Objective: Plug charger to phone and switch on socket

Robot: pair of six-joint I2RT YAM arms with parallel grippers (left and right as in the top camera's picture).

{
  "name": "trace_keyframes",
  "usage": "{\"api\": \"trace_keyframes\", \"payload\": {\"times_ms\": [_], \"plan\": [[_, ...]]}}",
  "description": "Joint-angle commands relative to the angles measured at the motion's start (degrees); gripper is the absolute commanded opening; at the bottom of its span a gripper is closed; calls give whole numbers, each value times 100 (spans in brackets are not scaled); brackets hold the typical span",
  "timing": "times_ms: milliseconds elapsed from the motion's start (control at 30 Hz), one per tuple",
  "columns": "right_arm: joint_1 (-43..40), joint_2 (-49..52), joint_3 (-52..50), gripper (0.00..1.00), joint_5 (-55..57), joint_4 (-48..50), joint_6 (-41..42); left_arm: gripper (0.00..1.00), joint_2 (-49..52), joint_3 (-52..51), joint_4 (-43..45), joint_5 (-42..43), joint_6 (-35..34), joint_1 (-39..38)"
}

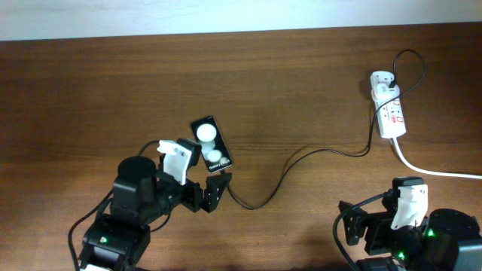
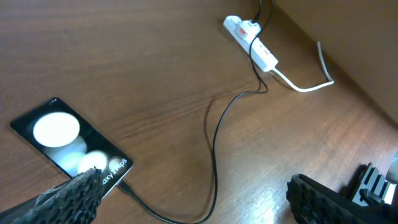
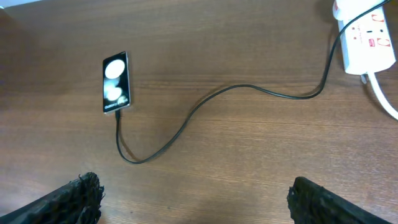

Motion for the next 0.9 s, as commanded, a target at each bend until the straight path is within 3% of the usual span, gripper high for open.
{"api": "trace_keyframes", "payload": {"times_ms": [0, 567, 667, 767, 867], "plan": [[35, -59, 33, 99, -385, -7, 83, 99, 68, 26, 26, 76, 72, 0], [35, -59, 33, 99, -433, -4, 79, 99, 212, 26, -17, 74, 72, -28], [35, -59, 33, 99, -431, -2, 79, 99, -339, 17, -417, 46, 94, -24], [35, -59, 33, 99, -433, -2, 79, 99, -1261, -63, -673, -579, 199, 190], [35, -59, 33, 99, -433, -2, 79, 99, -2291, -553, -640, -673, 197, 927]]}}
